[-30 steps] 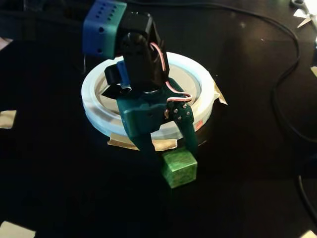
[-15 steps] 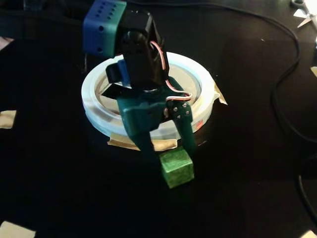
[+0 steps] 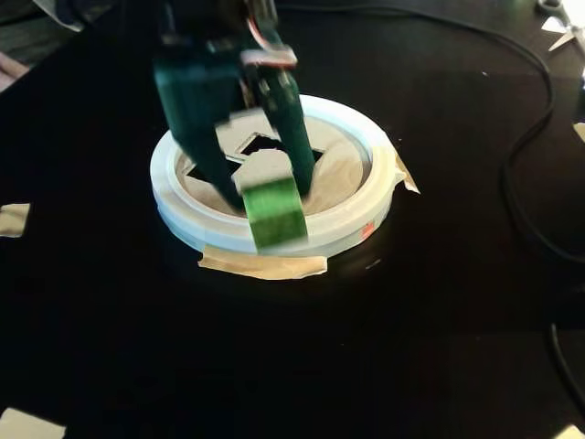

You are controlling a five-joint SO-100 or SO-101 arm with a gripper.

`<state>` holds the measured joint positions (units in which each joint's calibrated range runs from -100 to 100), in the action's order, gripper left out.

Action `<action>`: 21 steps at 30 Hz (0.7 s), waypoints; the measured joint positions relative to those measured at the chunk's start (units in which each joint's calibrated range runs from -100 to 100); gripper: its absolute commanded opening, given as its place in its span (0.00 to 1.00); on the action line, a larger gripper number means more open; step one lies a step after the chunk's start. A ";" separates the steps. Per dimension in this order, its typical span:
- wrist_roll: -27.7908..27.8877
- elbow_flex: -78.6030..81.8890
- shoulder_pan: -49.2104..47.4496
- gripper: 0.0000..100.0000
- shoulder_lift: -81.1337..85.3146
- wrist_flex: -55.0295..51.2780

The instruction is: Pick up the square block and drop it in corresponding square shaped hole

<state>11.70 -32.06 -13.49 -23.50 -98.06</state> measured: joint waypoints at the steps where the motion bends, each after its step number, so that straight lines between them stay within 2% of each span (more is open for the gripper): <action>1: -1.32 0.00 -3.00 0.24 2.14 -0.68; 8: -8.60 0.00 -13.89 0.24 4.28 -1.36; 11: -14.16 0.00 -16.38 0.24 4.28 -1.36; 18: -22.27 0.00 -19.18 0.24 4.28 -1.36; 21: -26.86 0.00 -24.98 0.24 4.28 -1.36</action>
<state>-15.16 -32.06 -38.46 -19.22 -99.42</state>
